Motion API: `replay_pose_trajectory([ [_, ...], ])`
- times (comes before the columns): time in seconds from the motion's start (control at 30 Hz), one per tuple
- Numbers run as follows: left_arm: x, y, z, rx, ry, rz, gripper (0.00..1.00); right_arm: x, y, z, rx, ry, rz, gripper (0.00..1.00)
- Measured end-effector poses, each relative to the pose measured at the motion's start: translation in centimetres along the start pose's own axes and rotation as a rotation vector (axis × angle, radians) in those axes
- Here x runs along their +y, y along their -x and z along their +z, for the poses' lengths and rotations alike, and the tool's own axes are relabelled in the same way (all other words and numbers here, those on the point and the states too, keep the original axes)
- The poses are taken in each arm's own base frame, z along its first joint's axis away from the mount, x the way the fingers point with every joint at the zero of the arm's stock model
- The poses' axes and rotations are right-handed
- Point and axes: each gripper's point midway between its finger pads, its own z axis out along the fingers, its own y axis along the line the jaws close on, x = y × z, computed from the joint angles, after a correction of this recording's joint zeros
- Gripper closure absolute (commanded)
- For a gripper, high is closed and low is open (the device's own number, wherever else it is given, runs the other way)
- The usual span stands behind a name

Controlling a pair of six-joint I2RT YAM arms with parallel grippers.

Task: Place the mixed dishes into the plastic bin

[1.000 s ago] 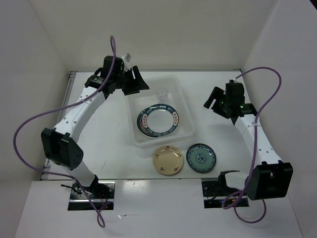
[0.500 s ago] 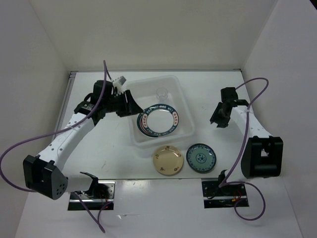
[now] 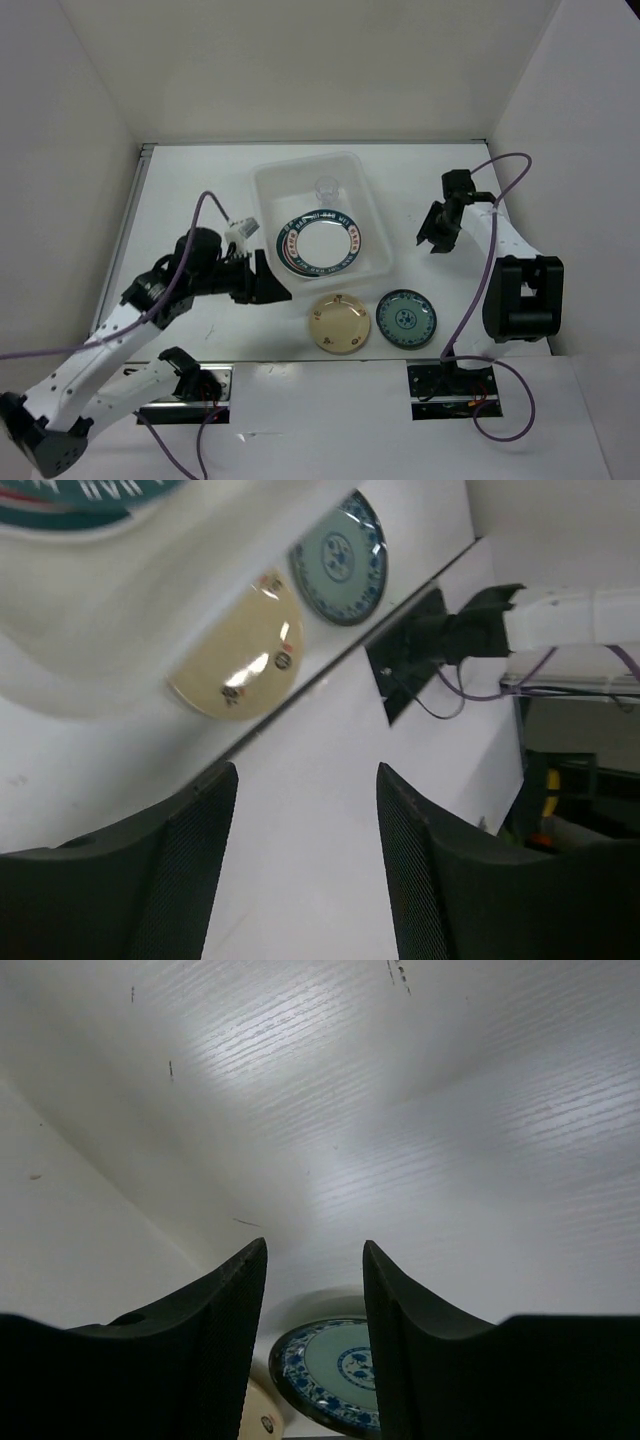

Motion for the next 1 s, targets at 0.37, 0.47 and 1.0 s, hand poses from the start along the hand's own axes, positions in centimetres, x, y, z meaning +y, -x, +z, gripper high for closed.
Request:
replay_pose_trajectory([
  [0.37, 3.8, -8.8, 2.5, -0.057, 0.060, -0.420, 0.30, 1.8, 1.0, -2.5, -0.071, 0.106, -0.005, 0.50],
  [0.47, 5.4, -10.2, 4.9, -0.039, 0.130, -0.492, 0.29, 2.2, 1.1, -2.8, -0.081, 0.128, -0.007, 0.50],
  [1.0, 10.1, -11.4, 8.6, -0.207, 0.268, -0.738, 0.28, 2.8, 1.5, -3.7, -0.112, 0.171, -0.012, 0.48],
])
